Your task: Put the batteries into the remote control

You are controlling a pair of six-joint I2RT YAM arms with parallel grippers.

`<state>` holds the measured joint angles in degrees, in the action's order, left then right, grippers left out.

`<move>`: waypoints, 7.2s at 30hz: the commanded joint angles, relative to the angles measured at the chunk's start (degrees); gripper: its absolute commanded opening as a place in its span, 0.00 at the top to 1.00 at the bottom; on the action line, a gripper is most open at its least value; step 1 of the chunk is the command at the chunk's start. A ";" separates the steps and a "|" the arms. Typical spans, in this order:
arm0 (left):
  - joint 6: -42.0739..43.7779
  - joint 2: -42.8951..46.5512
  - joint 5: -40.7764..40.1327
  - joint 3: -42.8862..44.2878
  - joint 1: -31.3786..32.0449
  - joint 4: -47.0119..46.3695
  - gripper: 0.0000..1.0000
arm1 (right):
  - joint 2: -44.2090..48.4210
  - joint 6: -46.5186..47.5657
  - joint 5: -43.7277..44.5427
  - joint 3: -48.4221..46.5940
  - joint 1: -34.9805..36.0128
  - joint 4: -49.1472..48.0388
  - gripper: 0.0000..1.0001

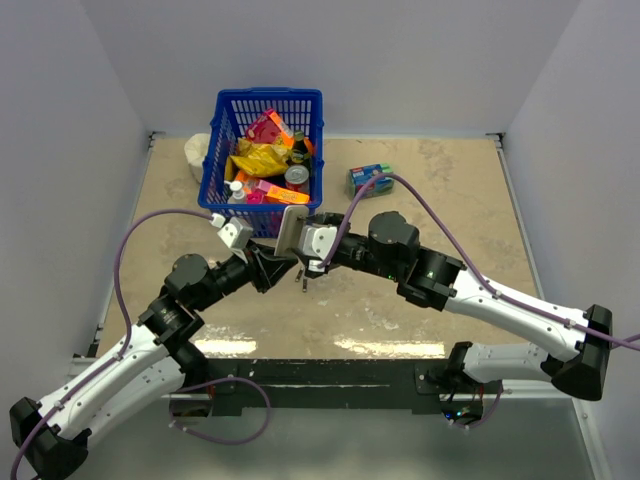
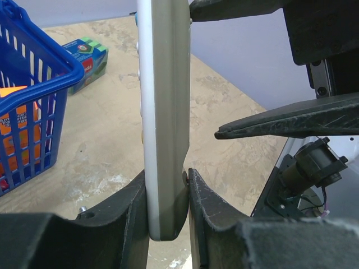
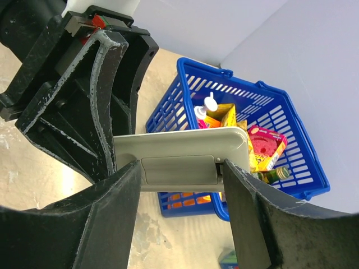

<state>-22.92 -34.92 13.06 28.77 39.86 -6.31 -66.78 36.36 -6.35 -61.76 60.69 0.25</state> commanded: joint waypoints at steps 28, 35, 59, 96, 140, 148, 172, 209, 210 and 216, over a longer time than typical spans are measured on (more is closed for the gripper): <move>1.56 0.55 2.33 1.02 0.13 -9.25 1.00 | -4.76 -4.45 -4.98 -1.44 -0.30 6.95 0.72; -0.46 0.20 -2.68 0.14 0.13 -6.62 1.00 | -3.36 -6.30 -5.52 0.66 -0.22 7.92 0.80; -3.63 -1.82 -4.36 -1.09 0.22 -0.82 1.00 | 3.58 -10.87 5.02 6.21 -0.30 1.42 0.57; -0.46 -2.88 1.18 0.58 0.22 -2.48 1.00 | -0.28 -6.12 -2.00 1.20 -5.31 -0.43 0.67; -3.89 -4.19 -4.54 -0.47 0.13 0.42 1.00 | -0.80 -7.27 -4.82 1.02 -5.84 5.02 1.00; -2.22 -6.39 0.99 -1.26 0.13 -0.37 1.00 | -1.07 -12.97 -3.06 3.13 -7.95 2.74 1.00; 0.33 -21.77 7.86 1.28 0.13 2.44 1.00 | 2.97 -32.93 -0.94 14.46 -10.32 4.50 1.00; 1.73 -21.33 10.85 2.43 0.75 2.00 1.00 | 1.13 -22.30 -7.53 23.88 -10.32 -14.32 0.45; 1.74 -21.33 10.85 2.34 0.75 1.91 1.00 | 1.04 -22.38 -7.97 23.70 -10.32 -14.14 0.46; 1.30 -21.07 10.23 2.34 0.84 1.30 1.00 | 0.25 -23.70 -11.23 23.96 -10.41 -12.38 0.52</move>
<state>-22.92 -57.25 21.45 28.40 40.25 -0.16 -66.04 13.17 -12.99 -37.89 50.15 -11.62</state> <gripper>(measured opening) 0.325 0.501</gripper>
